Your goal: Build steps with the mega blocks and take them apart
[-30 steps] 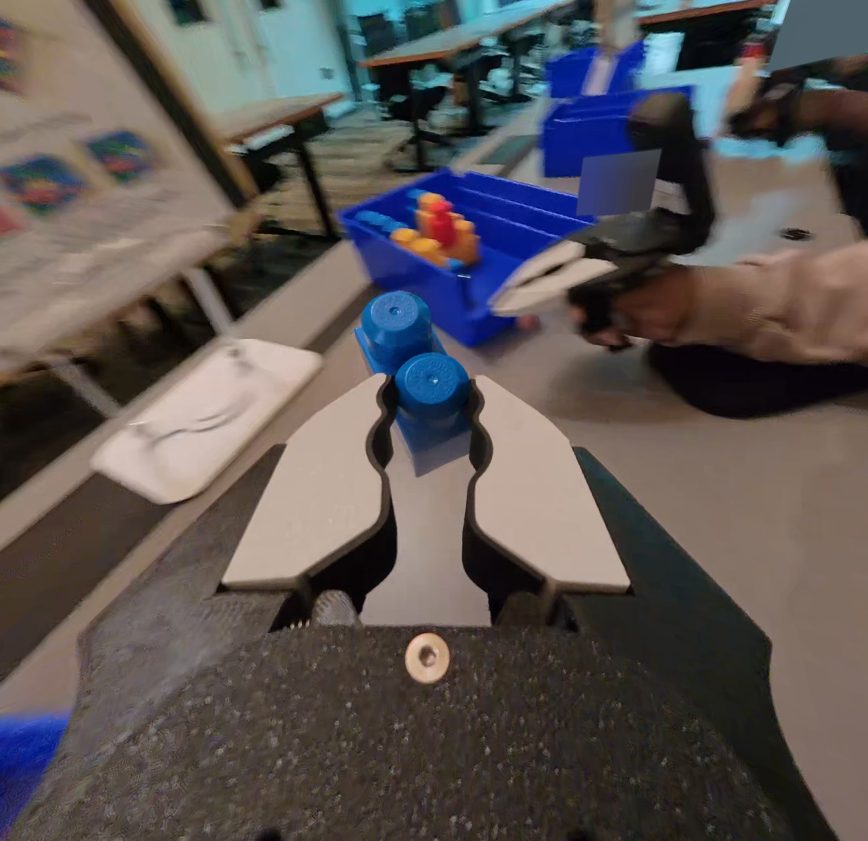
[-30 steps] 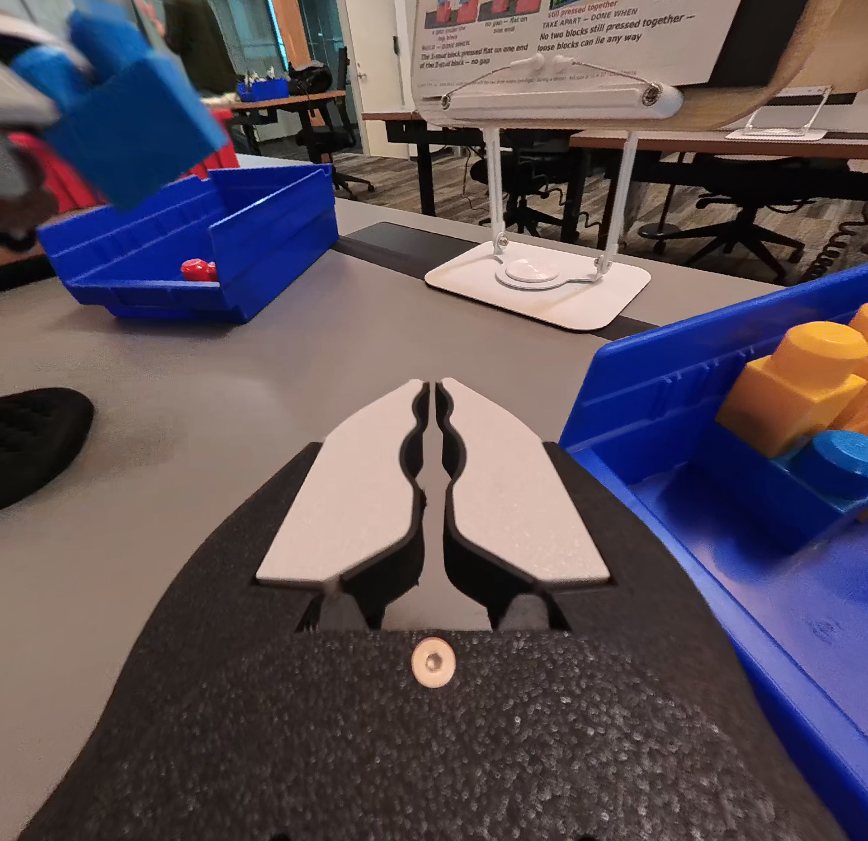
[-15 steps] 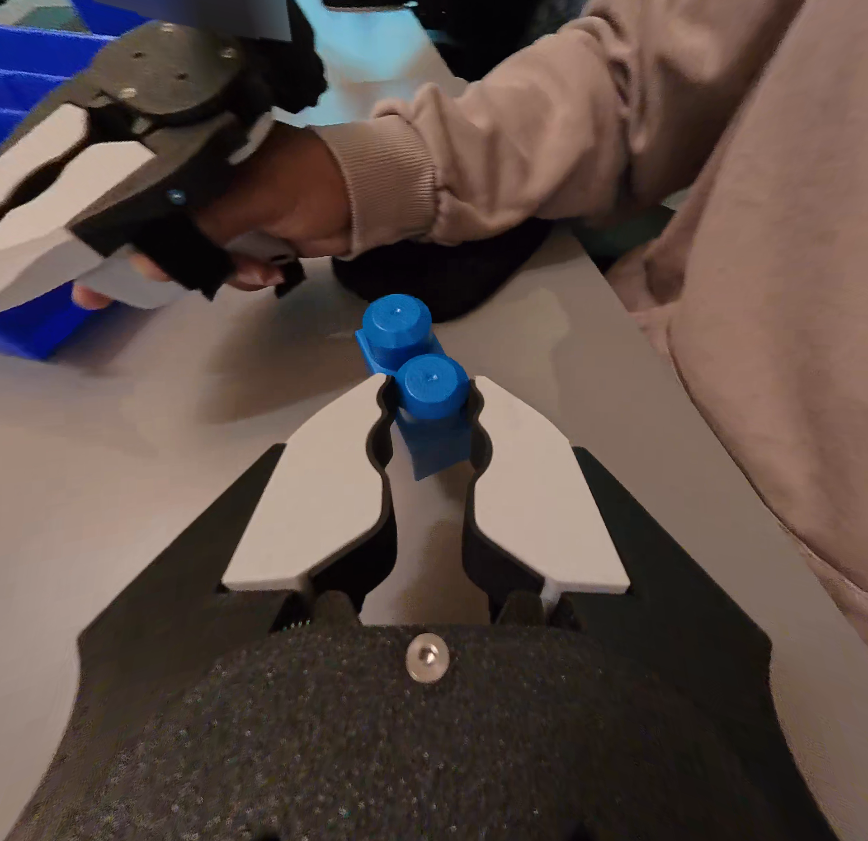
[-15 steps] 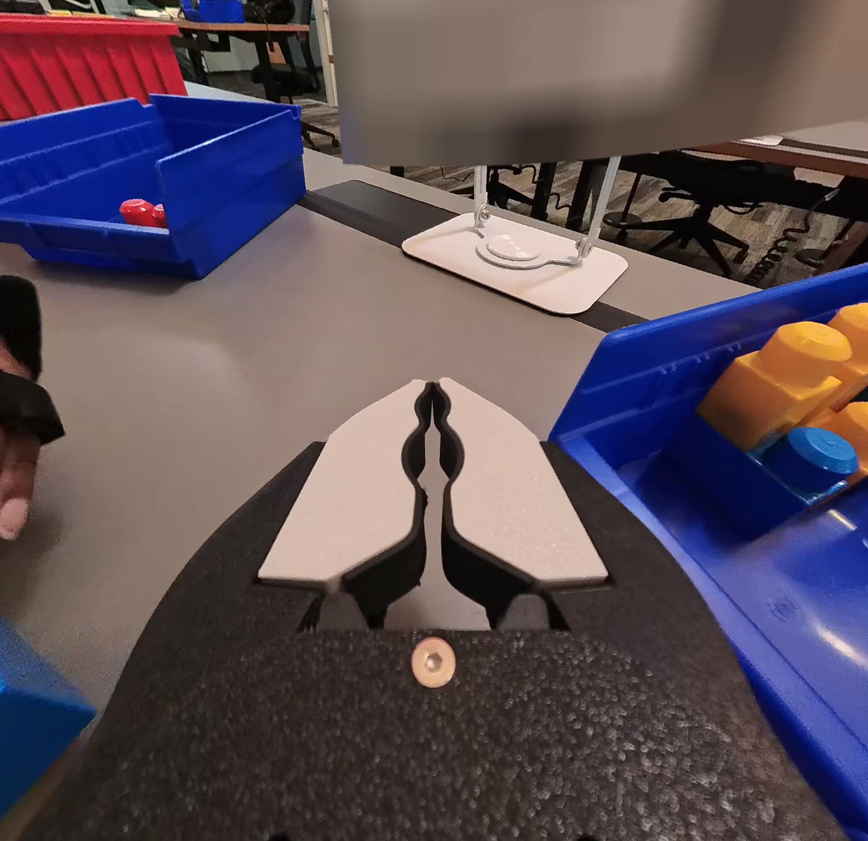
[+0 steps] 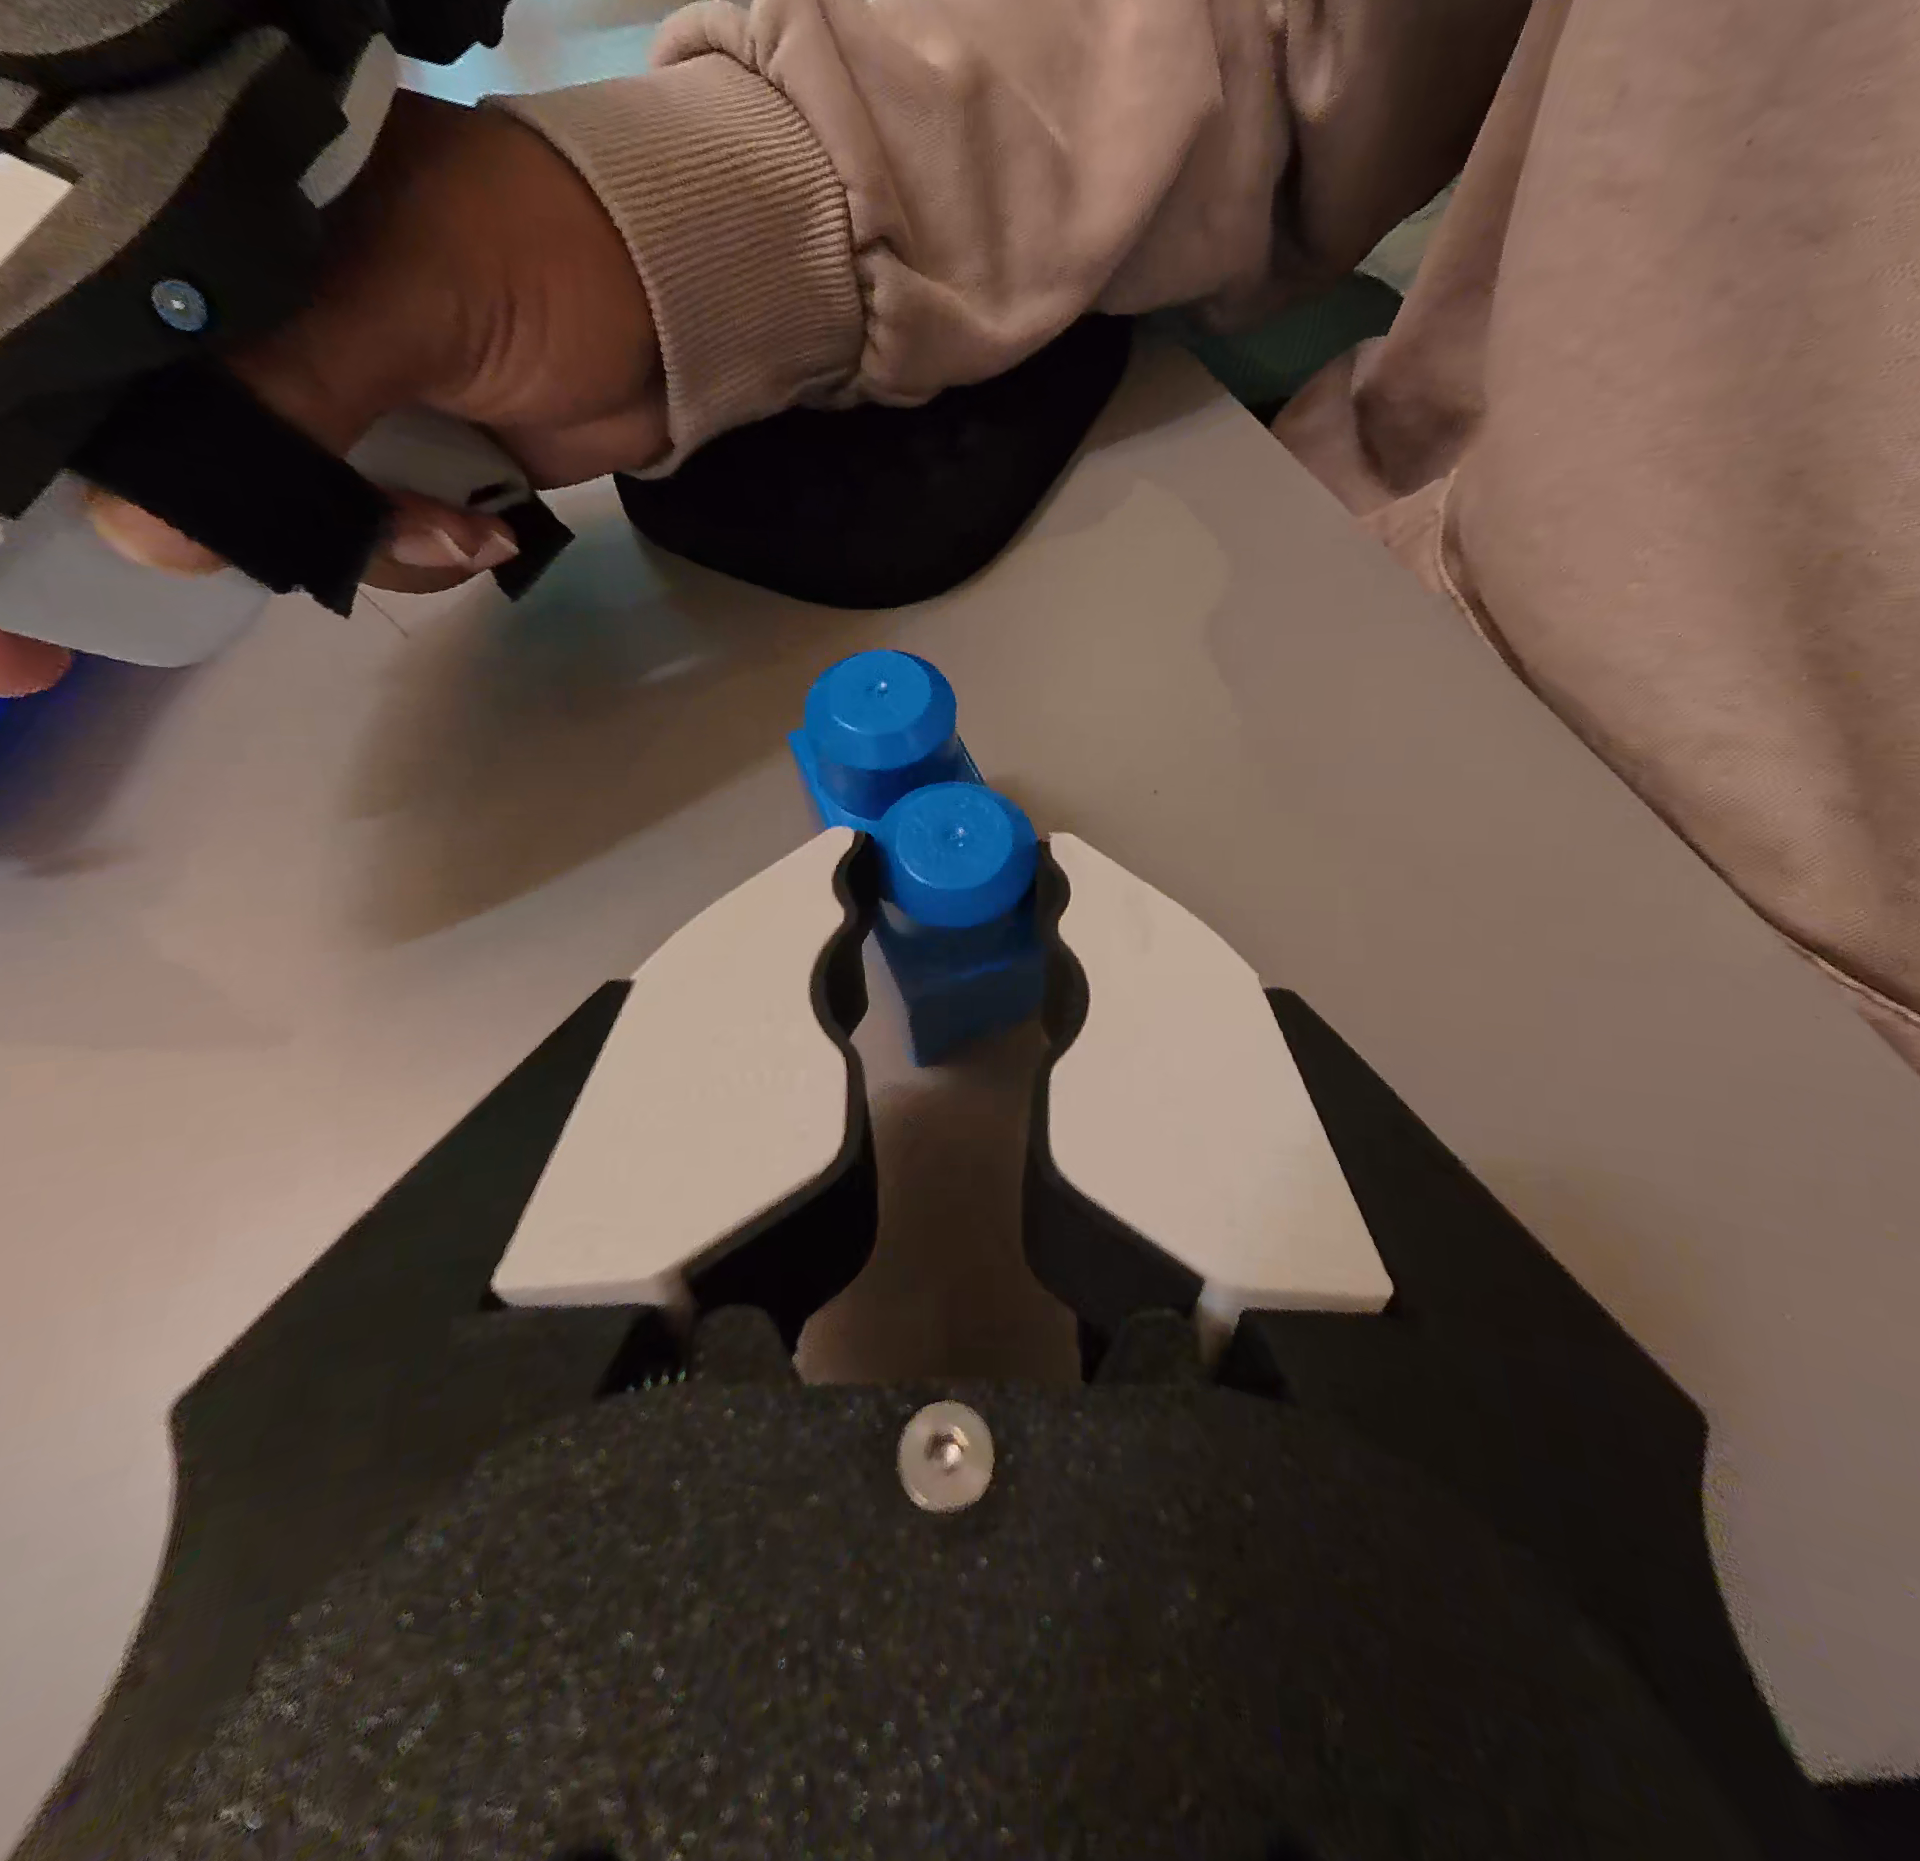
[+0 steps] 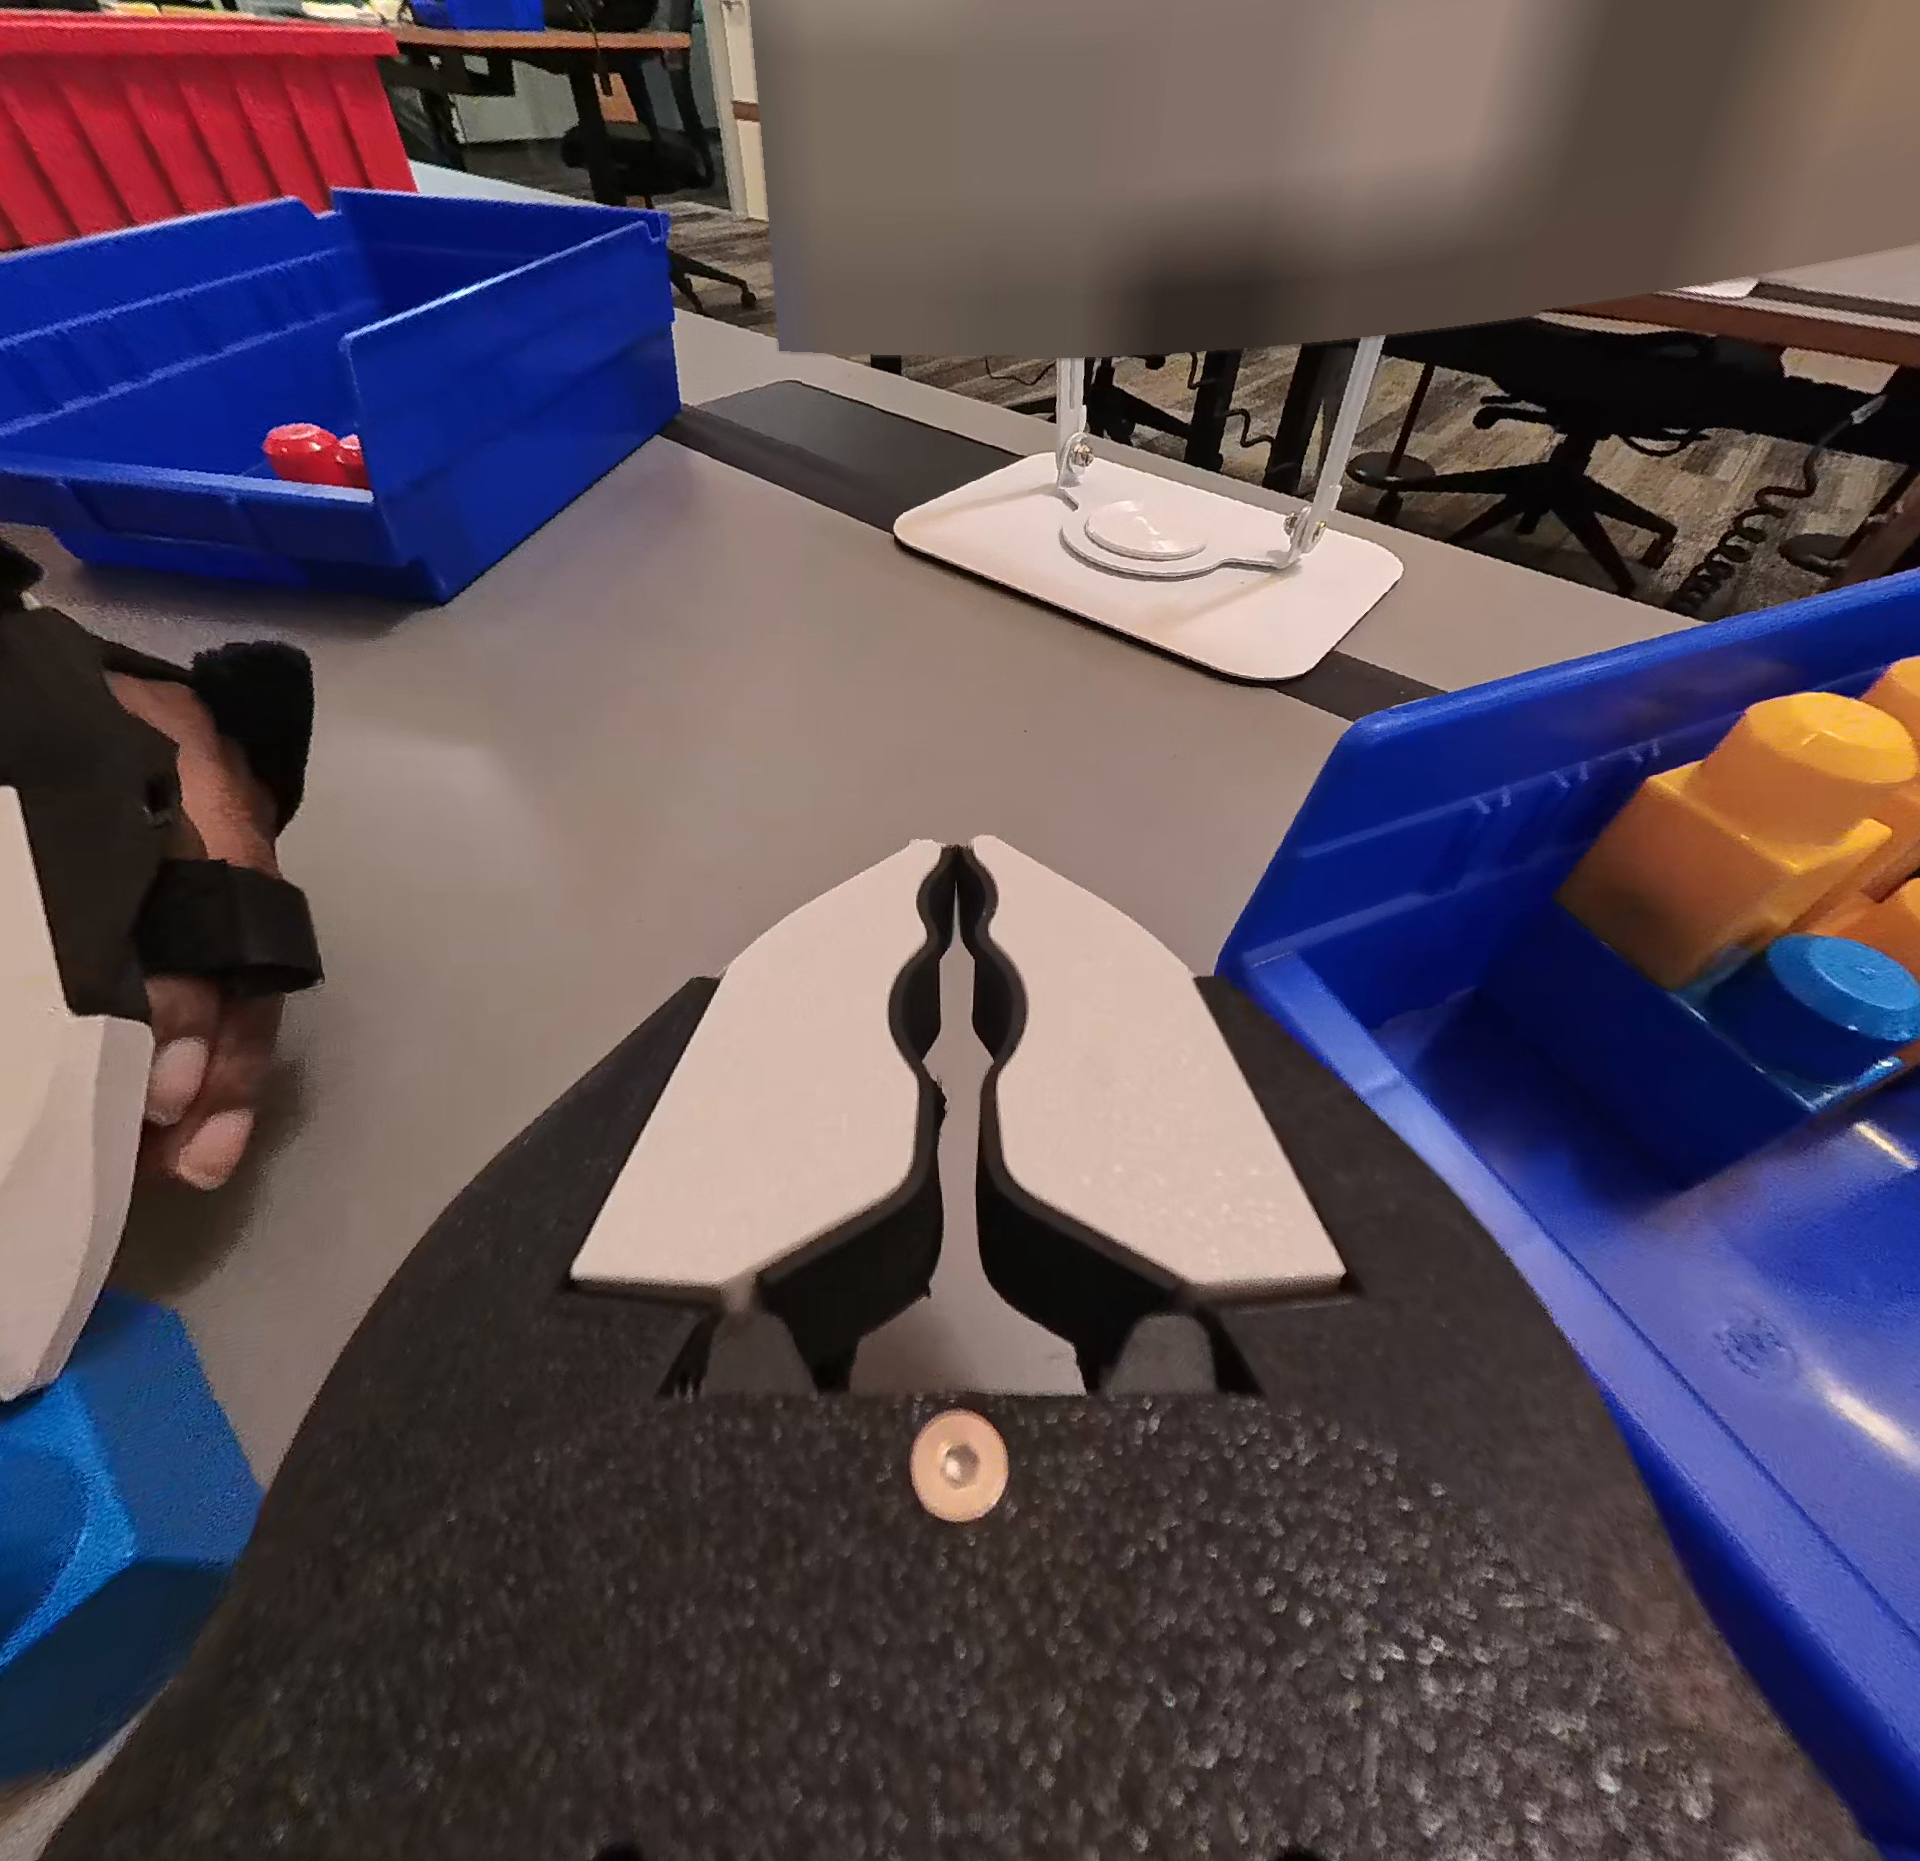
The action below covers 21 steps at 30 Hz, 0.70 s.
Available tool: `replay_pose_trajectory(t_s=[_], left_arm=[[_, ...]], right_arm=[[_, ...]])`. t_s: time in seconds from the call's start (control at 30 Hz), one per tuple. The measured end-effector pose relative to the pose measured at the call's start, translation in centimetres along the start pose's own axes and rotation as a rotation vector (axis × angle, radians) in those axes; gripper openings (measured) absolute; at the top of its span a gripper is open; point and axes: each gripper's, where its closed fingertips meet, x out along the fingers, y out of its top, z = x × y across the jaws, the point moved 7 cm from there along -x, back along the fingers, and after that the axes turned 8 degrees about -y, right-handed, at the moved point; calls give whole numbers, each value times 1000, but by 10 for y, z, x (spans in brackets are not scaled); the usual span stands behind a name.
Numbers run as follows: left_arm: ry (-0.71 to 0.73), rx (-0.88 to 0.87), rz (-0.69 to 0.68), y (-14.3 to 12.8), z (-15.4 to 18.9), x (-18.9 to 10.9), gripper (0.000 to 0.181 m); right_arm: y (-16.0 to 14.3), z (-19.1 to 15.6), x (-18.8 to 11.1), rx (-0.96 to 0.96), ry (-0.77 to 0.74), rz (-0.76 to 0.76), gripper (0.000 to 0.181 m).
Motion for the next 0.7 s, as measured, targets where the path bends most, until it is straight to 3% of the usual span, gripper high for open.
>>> replay_pose_trajectory(t_s=[0.13,0.2,0.3,0.4,0.47,0.53,0.6,0.7], left_arm=[[91,-12,17,7,2,-14,48],[204,-11,62,18,3,-35,47],[485,-28,153,30,4,-90,41],[846,-99,234,29,9,-165,33],[1092,-174,206,14,17,-215,33],[1239,-280,146,-6,29,-255,33],[1284,-420,82,-30,39,-282,34],[1233,-631,-40,-65,47,-301,34]], right_arm=[[0,0,0,3,4,6,0],[0,-1,0,1,7,5,0],[1,-2,-1,2,15,8,0],[1,-3,0,0,23,7,0],[1,-4,0,-3,29,3,0],[1,-5,0,-4,32,4,0],[1,-5,0,-2,37,3,0],[0,-6,1,0,46,-5,0]])
